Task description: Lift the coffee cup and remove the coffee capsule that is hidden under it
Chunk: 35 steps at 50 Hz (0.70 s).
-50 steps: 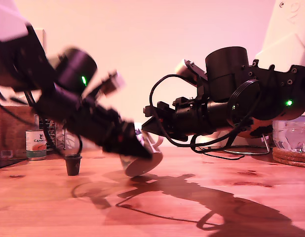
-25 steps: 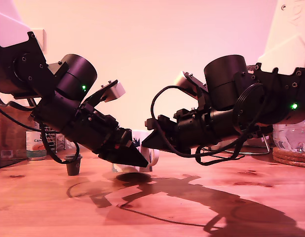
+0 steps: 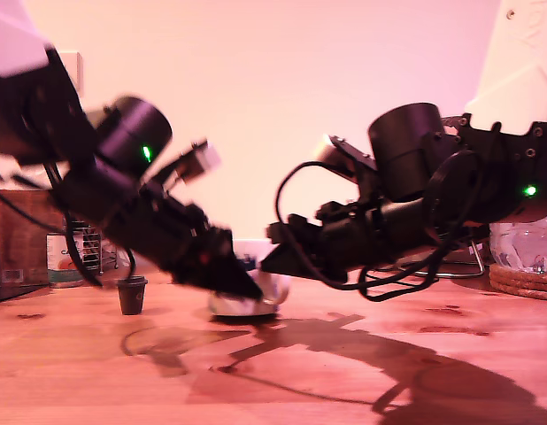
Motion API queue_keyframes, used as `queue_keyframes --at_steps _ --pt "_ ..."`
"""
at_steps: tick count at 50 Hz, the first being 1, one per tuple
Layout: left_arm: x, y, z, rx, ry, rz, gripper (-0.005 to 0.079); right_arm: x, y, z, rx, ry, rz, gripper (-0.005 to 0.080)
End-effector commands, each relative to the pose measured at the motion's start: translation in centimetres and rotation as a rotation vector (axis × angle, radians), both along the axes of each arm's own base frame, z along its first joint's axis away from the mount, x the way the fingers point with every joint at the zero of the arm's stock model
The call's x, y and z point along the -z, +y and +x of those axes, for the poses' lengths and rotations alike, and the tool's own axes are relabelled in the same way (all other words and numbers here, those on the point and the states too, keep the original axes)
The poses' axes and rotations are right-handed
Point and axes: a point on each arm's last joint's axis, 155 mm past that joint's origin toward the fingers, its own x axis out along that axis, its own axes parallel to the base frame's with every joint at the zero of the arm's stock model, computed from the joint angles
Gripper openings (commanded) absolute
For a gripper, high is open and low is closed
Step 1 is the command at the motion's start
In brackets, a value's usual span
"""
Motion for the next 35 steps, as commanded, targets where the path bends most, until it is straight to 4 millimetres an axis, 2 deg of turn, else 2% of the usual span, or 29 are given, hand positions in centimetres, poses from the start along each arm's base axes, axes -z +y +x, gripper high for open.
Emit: queue_keyframes --at_steps 1,20,31,35 --pt "-1.7 0.6 0.2 -0.011 -0.024 -0.016 -0.0021 2.4 -1.3 -0.1 0.024 0.049 -0.028 -0.0012" --pt "-7.0 3.9 0.8 -0.085 -0.076 -0.039 -0.0021 3.7 -1.4 -0.7 0.014 0.086 -0.070 -0.0012" --pt "-9.7 5.2 0.6 -0.121 -0.096 -0.061 -0.0021 5.1 -1.7 -1.3 0.013 0.145 -0.098 -0.0012" --pt "-10.5 5.5 0.4 -0.125 -0.107 -0.066 -0.0021 4.9 -1.6 -1.3 0.006 0.143 -0.091 -0.0011"
